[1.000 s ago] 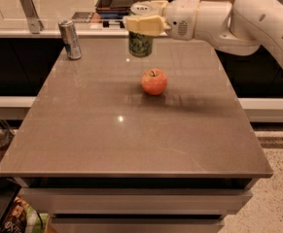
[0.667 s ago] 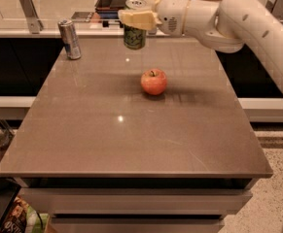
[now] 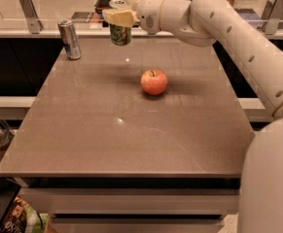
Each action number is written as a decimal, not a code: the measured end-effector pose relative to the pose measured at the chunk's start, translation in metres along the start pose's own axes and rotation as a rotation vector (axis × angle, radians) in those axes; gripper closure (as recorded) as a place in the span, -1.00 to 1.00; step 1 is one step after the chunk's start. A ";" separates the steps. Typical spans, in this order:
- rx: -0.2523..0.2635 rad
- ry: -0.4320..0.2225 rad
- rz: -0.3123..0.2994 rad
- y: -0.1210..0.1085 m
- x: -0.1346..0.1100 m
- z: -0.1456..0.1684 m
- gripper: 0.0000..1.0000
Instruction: Move green can near redbull can
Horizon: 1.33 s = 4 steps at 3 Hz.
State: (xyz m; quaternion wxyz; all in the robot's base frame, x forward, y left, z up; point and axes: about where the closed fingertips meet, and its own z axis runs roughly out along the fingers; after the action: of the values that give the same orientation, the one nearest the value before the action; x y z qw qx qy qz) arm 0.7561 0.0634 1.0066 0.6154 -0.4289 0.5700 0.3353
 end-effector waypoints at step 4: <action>-0.068 0.044 0.053 0.013 0.053 0.094 1.00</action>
Offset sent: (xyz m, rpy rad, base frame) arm 0.0346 0.0735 -0.0468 -0.0239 0.0624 0.0246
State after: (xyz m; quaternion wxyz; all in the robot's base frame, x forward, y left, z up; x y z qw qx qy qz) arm 0.7895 0.1506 0.9510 0.5788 -0.4414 0.5827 0.3612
